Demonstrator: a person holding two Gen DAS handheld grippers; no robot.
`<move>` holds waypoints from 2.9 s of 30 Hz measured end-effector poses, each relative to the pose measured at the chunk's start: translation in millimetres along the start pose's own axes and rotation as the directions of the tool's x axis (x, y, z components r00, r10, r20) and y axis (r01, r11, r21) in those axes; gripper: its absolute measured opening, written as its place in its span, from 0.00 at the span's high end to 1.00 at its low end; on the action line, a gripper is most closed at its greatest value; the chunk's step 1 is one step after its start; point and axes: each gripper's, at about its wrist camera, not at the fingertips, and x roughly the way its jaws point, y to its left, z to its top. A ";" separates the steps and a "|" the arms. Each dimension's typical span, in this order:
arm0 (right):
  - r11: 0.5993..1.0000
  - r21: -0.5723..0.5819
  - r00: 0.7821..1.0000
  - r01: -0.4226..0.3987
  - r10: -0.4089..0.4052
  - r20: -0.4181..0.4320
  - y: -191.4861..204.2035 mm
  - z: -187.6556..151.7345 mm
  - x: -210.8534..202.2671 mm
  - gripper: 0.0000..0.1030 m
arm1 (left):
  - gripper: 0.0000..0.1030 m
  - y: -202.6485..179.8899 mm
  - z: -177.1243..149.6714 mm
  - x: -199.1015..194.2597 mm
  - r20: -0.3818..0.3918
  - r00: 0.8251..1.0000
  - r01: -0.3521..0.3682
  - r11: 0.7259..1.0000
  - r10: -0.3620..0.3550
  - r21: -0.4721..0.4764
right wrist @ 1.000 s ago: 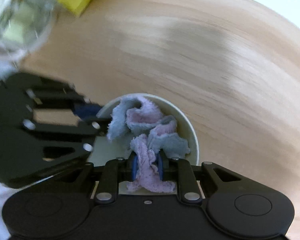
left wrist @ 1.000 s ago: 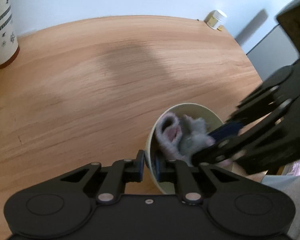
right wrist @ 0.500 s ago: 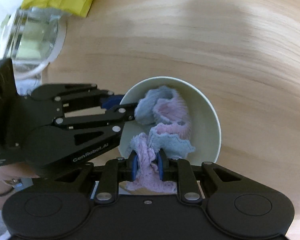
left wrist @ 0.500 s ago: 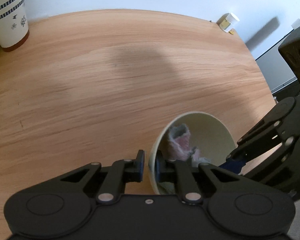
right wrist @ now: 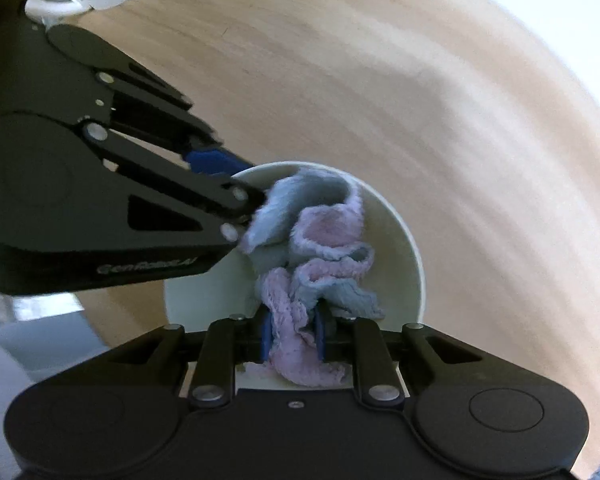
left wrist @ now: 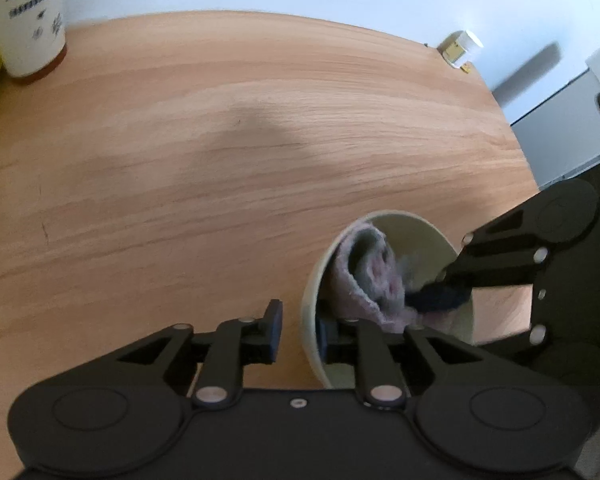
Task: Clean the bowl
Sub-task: 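Keep rubbing the cloth inside the bowl with the right tool, then wipe the bowl's inner rim with the cloth in the right tool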
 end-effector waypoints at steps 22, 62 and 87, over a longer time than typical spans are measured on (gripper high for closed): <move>0.646 0.532 0.832 -0.547 0.489 0.262 -76.3 -20.4 -5.7 0.76 | 0.80 14.8 -25.6 -24.3 0.102 0.994 0.061 0.980 -0.042 -0.191; 0.733 0.398 0.833 -0.552 0.459 0.311 -85.5 -15.0 -13.6 0.75 | 0.85 18.7 -32.3 -10.8 0.068 0.995 0.092 0.967 -0.078 -0.238; 0.995 0.041 0.994 -0.096 0.094 0.065 -38.4 -1.6 -42.7 0.74 | 0.83 -9.1 -26.5 -9.4 0.048 0.998 -0.026 0.991 0.032 -0.130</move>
